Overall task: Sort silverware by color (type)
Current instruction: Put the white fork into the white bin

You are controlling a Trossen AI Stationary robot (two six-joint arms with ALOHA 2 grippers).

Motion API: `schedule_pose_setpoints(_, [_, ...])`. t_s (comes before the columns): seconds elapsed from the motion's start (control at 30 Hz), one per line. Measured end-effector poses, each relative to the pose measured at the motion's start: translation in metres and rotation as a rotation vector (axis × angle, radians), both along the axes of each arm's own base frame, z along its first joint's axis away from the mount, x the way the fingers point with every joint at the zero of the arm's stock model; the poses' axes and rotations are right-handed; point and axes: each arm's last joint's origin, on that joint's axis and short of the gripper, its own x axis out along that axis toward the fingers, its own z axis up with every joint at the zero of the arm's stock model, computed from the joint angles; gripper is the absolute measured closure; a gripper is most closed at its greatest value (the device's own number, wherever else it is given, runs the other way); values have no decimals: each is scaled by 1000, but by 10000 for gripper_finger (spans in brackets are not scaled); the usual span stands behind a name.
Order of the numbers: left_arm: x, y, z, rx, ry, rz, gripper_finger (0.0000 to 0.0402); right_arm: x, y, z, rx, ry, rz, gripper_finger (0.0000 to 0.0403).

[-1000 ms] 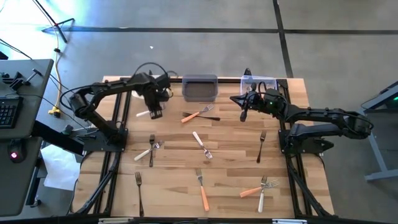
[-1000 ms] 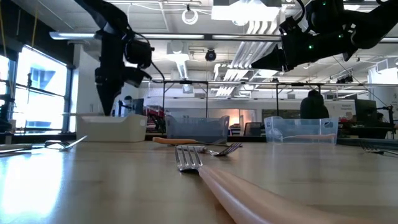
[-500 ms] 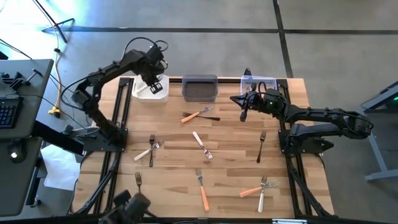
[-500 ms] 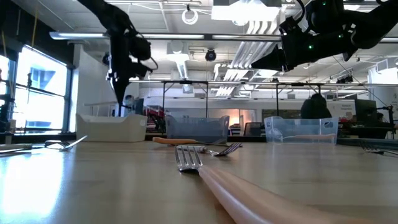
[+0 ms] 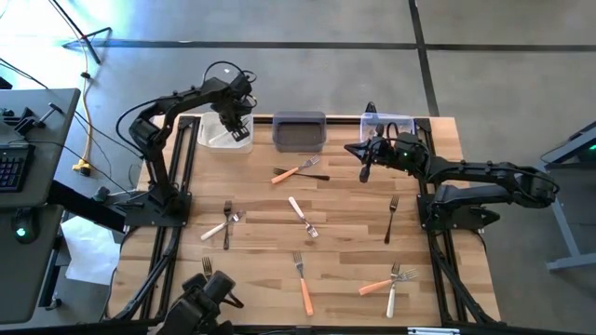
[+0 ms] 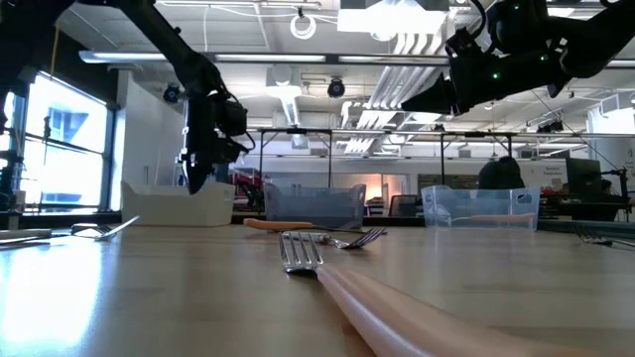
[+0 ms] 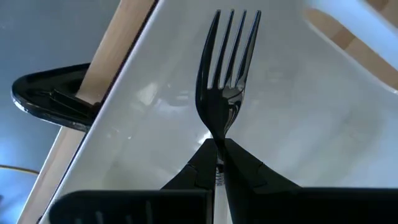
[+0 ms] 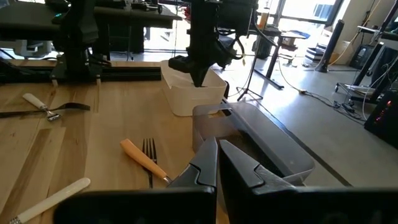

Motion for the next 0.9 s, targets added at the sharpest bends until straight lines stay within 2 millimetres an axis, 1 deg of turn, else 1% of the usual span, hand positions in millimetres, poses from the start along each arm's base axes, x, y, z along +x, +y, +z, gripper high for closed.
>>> schedule_pose_setpoints(0.37, [-6,4,0,-9,-21,46,396,0,0,-2,-2,19,1,402])
schedule_pose_setpoints(0.67, [-10,-1,-17,-23,-25,56,396,0,0,-2,1,17,0,402])
schedule_pose_setpoints(0.9, [-13,2,-18,-17,-44,84,396,0,0,-2,2,17,1,402])
